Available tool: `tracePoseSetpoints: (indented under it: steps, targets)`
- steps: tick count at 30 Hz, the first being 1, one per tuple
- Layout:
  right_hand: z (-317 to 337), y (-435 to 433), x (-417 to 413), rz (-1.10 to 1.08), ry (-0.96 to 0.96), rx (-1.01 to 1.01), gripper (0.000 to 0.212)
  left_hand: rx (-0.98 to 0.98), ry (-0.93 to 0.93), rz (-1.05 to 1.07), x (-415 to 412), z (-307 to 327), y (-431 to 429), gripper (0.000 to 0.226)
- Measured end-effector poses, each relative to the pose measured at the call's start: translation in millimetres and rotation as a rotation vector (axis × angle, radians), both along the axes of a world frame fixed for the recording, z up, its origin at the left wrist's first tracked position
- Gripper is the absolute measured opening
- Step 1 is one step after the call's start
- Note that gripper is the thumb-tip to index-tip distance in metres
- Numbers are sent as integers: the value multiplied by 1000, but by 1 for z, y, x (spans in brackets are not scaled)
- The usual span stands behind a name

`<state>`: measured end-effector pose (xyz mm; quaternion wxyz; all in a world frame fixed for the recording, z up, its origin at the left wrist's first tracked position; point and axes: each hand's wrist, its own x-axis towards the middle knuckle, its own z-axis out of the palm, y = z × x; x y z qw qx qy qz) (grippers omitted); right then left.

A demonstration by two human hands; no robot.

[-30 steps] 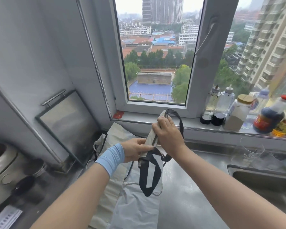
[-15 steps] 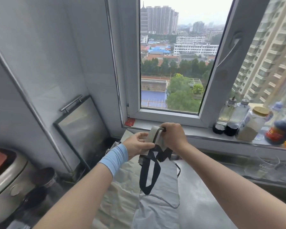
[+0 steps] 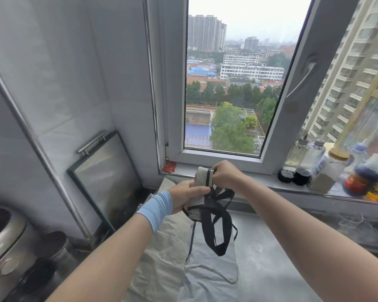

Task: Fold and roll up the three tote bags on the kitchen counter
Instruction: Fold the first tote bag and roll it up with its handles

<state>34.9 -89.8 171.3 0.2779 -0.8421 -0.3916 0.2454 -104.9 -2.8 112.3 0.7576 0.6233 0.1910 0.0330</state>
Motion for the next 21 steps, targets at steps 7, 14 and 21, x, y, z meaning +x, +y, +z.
tracePoseSetpoints:
  steps: [7, 14, 21]
  targets:
    - [6, -21, 29, 234, 304, -48, 8, 194, 94, 41, 12, 12, 5, 32]
    - [7, -27, 42, 223, 531, 76, 46, 431, 60, 257, 28, 16, 6, 51]
    - [16, -25, 46, 60, 368, 251, 38, 446, 158, 32, 37, 36, -3, 33]
